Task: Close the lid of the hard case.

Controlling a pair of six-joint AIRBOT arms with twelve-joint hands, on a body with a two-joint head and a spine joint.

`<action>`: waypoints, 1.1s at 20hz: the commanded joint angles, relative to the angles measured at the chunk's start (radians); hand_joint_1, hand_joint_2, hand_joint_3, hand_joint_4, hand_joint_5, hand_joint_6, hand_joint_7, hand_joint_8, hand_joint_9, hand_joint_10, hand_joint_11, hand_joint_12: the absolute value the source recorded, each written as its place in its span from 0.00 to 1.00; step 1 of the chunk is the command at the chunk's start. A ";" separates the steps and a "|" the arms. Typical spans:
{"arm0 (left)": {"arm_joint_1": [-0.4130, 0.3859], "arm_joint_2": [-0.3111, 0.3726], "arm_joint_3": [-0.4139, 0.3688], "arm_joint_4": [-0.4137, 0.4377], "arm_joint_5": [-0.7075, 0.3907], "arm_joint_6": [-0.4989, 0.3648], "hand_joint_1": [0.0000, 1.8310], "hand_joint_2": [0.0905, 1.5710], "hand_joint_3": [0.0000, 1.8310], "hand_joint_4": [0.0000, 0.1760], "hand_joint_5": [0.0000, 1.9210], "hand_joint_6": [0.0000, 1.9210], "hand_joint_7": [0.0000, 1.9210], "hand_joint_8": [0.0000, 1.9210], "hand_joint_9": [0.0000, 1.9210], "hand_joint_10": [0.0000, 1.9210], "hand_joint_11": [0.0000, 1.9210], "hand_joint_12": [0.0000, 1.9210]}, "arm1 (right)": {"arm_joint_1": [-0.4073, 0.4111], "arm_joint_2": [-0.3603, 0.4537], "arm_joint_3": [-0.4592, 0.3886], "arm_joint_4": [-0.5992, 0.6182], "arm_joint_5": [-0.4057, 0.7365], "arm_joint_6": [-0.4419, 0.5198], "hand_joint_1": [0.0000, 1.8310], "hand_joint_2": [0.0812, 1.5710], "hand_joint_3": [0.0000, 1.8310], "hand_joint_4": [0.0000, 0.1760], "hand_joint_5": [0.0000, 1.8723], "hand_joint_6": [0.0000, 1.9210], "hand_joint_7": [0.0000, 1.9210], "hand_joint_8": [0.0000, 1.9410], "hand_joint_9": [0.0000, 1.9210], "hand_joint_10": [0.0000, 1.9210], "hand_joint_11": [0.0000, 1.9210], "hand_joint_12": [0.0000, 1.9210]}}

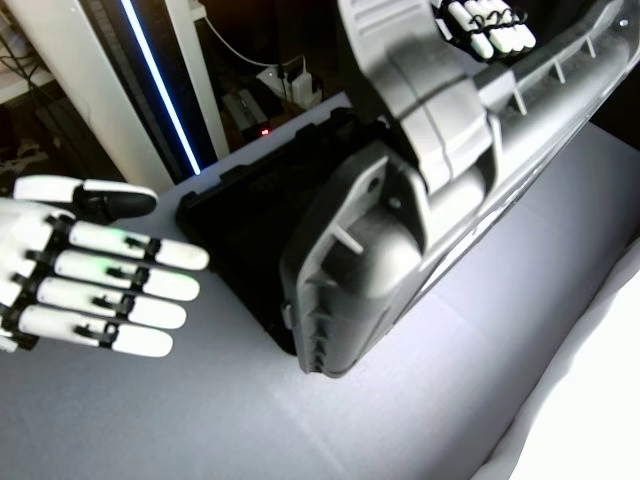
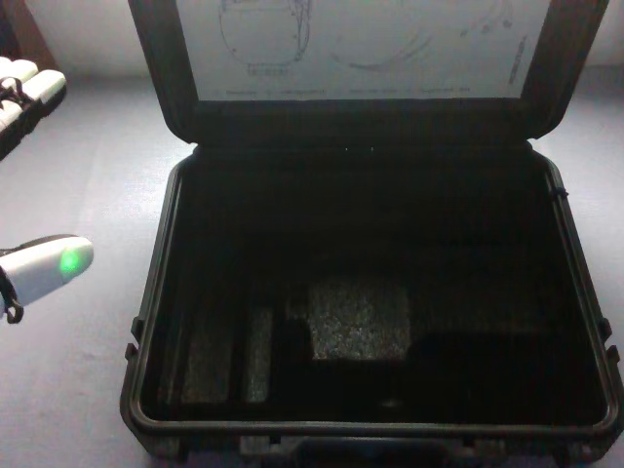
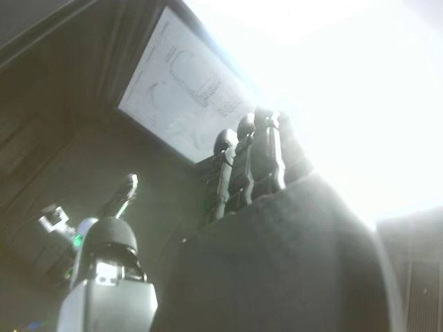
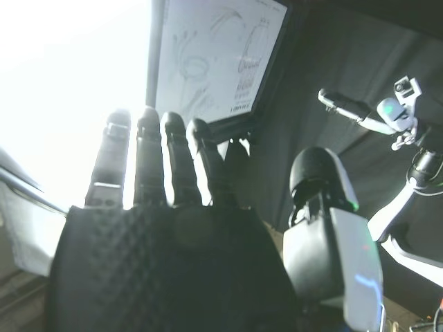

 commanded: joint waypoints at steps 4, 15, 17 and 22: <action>-0.071 -0.010 0.057 -0.058 -0.060 0.003 0.02 0.72 0.00 0.00 0.01 0.00 0.01 0.00 0.01 0.00 0.00 0.00 | 0.082 -0.007 0.044 0.026 0.049 0.001 0.01 0.73 0.00 0.00 0.00 0.00 0.00 0.00 0.00 0.00 0.00 0.00; -0.482 -0.214 0.343 -0.016 0.449 0.003 0.00 0.68 0.00 0.00 0.00 0.00 0.00 0.00 0.00 0.00 0.00 0.00 | 0.361 -0.137 0.279 0.008 -0.308 0.049 0.03 0.68 0.00 0.00 0.00 0.00 0.00 0.00 0.00 0.00 0.00 0.00; -0.508 -0.224 0.365 -0.016 0.479 0.003 0.00 0.64 0.00 0.00 0.00 0.00 0.00 0.00 0.00 0.00 0.00 0.00 | 0.435 -0.167 0.328 -0.034 -0.370 0.076 0.00 0.67 0.00 0.00 0.00 0.00 0.00 0.00 0.00 0.00 0.00 0.00; -0.601 -0.252 0.415 0.030 0.567 0.003 0.00 0.67 0.01 0.00 0.03 0.01 0.01 0.00 0.00 0.00 0.00 0.00 | 0.565 -0.196 0.367 -0.132 -0.467 0.076 0.03 0.66 0.00 0.00 0.02 0.00 0.01 0.00 0.00 0.00 0.00 0.00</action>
